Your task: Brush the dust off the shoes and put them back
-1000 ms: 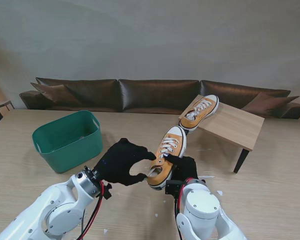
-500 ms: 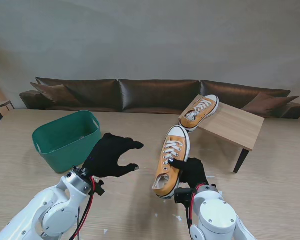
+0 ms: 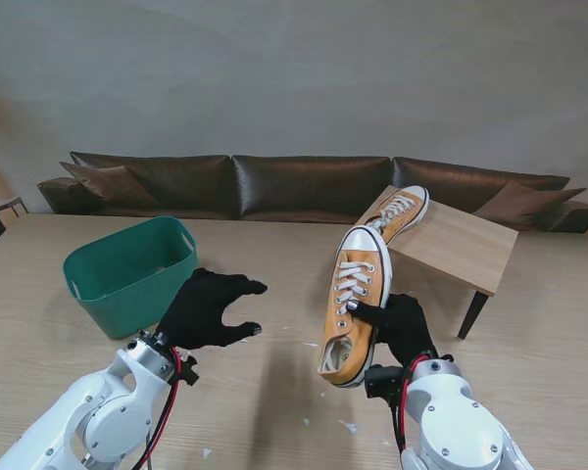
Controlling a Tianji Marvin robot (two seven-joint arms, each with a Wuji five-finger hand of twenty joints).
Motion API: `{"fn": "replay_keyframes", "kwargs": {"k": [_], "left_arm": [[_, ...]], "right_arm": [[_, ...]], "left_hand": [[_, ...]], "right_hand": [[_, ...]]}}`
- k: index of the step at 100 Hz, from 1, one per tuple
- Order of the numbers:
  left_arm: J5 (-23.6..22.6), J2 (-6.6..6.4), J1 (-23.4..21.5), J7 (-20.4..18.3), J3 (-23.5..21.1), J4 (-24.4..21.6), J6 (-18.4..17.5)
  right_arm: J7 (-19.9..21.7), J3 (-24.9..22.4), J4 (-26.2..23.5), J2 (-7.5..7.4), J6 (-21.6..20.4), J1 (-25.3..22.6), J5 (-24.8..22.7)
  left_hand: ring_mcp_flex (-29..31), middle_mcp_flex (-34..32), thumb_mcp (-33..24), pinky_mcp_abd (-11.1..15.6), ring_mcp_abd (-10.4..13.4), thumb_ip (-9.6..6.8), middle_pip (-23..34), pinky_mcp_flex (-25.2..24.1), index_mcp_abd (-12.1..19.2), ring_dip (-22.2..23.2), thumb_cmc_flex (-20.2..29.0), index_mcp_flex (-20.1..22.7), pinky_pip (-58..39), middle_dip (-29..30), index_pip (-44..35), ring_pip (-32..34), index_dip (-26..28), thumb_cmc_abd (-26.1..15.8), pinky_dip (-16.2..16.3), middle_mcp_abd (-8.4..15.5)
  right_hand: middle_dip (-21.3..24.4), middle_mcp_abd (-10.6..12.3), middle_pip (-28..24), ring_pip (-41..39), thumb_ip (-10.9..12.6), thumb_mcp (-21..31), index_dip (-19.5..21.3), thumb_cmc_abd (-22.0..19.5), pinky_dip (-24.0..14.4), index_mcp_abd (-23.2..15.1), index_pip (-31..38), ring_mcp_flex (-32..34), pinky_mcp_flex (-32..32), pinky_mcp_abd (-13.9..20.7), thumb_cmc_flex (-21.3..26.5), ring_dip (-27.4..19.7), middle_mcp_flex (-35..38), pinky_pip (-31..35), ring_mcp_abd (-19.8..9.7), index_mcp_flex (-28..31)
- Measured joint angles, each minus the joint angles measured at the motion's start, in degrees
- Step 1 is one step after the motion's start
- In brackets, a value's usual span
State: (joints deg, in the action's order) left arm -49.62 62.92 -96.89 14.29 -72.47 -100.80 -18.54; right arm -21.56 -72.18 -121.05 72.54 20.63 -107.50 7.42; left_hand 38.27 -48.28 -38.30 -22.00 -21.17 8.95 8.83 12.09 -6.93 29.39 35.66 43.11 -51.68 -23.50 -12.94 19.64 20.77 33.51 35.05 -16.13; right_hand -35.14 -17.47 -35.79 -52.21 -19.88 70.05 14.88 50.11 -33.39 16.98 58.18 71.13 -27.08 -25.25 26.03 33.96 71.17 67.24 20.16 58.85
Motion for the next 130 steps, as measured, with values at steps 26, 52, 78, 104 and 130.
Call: {"fn": "replay_keyframes", "kwargs": {"k": [26, 52, 78, 104, 130], "left_arm": [[0.37, 0.00, 0.00, -0.30, -0.18, 0.93, 0.44], [1.48, 0.00, -0.11, -0.64, -0.42, 1.90, 0.92], [2.20, 0.00, 0.06, -1.42, -0.18, 2.66, 1.51], [2.79, -0.01, 0.33, -2.25, 0.18, 3.24, 1.99], [3.20, -0.01, 0.05, -2.58, 0.28, 3.32, 2.82]], "right_arm": [[-0.58, -1.07, -0.36, -0.50, -1.92, 0.82, -1.39], [-6.38, -1.70, 2.54, 1.25, 2.22, 8.55, -5.32], [-8.64, -2.35, 8.91, 2.33, 7.23, 16.49, -13.70], [-12.25, -2.33, 19.72, 3.44, 10.53, 25.35, -18.64], [-13.88, -2.98, 28.23, 4.39, 14.11, 31.84, -21.61]], "left_hand": [[-0.02, 0.05, 0.16, -0.01, 0.00, 0.00, 0.00, -0.16, -0.12, -0.02, 0.02, 0.00, 0.76, 0.02, 0.01, -0.01, 0.00, -1.85, -0.01, 0.00], [-1.24, 0.44, 0.85, -0.02, -0.34, 0.00, -0.14, -1.34, -0.29, -0.13, 0.02, 0.00, 1.44, 0.03, 0.05, -0.85, 0.00, -2.25, -0.02, -0.02], [-1.48, 0.95, 1.29, -0.04, -0.34, 0.00, -0.14, -1.52, -0.71, -0.14, 0.02, 0.00, 2.08, 0.56, 0.11, -0.85, 0.00, -2.34, -0.02, -0.04], [-1.55, 0.96, 1.98, -0.04, -0.34, -1.17, -0.14, -2.10, -0.71, -0.15, 0.02, 0.00, 2.76, 0.57, 0.19, -0.85, 0.00, -2.41, -0.02, -0.08], [-2.54, 1.00, 2.64, -0.07, -0.63, -1.17, -0.14, -2.17, -0.79, -0.16, 0.05, 0.00, 2.90, 0.57, 0.21, -1.09, 0.00, -2.98, -0.02, -0.55]], "right_hand": [[-0.03, -0.04, -0.08, -0.01, 0.00, 0.01, 0.01, 0.00, 0.02, 0.02, 0.00, 0.00, 0.00, 0.00, 0.00, 0.00, 0.01, 0.00, 0.02, 0.04], [-0.46, -0.05, -0.10, 0.05, 0.00, 0.01, 0.03, 0.01, 0.14, 0.04, 0.00, 0.00, -0.01, 0.00, 0.00, -0.18, 0.01, 0.00, 0.05, 0.04], [-0.53, -0.05, -0.10, 2.07, 0.00, 0.01, 0.03, 0.01, 0.43, 0.04, -0.01, 0.00, -0.03, 0.00, 0.01, -0.95, 0.01, 0.00, 0.06, 0.04], [-0.63, -0.05, -0.21, 2.85, 0.00, 0.01, 0.04, 0.01, 0.51, 0.04, -0.11, 0.00, -0.05, 0.00, 0.01, -0.98, -0.06, 0.00, 0.06, 0.04], [-2.57, -0.10, -3.76, 3.33, 0.00, 0.01, 0.04, 0.01, 0.51, 0.04, -0.15, -1.86, -0.10, 0.00, 0.01, -0.04, -2.64, 0.00, -0.01, -0.08]]}}
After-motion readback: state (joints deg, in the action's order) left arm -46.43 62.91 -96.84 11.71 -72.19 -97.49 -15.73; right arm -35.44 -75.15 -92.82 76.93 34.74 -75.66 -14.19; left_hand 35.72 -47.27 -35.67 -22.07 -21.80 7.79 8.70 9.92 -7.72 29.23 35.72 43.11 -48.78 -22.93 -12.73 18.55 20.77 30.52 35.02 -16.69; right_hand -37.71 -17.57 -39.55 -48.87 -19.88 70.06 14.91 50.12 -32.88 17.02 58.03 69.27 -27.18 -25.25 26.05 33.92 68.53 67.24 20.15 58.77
